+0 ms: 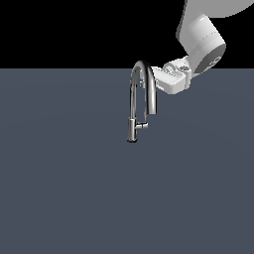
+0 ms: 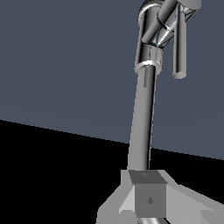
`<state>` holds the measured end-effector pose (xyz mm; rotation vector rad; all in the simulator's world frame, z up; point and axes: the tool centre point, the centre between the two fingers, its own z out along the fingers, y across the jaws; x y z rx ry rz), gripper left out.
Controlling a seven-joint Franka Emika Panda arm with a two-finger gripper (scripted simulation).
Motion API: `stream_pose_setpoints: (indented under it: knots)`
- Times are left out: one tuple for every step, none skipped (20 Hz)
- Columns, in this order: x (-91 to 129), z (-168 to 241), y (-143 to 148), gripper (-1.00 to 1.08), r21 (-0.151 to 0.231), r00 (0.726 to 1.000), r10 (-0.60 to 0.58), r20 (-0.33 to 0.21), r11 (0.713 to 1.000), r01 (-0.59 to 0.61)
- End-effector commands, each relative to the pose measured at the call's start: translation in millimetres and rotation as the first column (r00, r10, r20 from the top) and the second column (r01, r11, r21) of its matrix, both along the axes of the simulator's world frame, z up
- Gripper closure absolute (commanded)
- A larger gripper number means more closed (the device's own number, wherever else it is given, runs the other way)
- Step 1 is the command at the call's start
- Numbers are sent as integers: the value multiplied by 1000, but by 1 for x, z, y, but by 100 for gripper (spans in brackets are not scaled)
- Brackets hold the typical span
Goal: Turn on the faucet by rotating a designated handle.
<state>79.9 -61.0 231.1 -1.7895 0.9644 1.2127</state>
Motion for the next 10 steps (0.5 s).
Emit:
stream_pose_setpoints:
  knots:
    - [6, -16, -2, 108, 33, 999, -33, -40, 999, 34]
    - [8, -22, -2, 108, 46, 997, -45, -57, 998, 48]
    - [10, -28, -3, 108, 58, 996, -58, -73, 996, 62]
    - [11, -35, -3, 108, 70, 994, -70, -89, 995, 76]
    - [13, -41, -4, 108, 81, 991, -81, -105, 993, 90]
    - [15, -47, -4, 108, 91, 988, -92, -120, 990, 103]
    - [16, -52, -4, 108, 101, 986, -102, -135, 988, 116]
    - [17, -58, -4, 108, 109, 983, -111, -148, 986, 128]
    - [18, -63, -4, 108, 118, 980, -120, -161, 983, 139]
    - [19, -68, -4, 108, 125, 977, -128, -174, 981, 150]
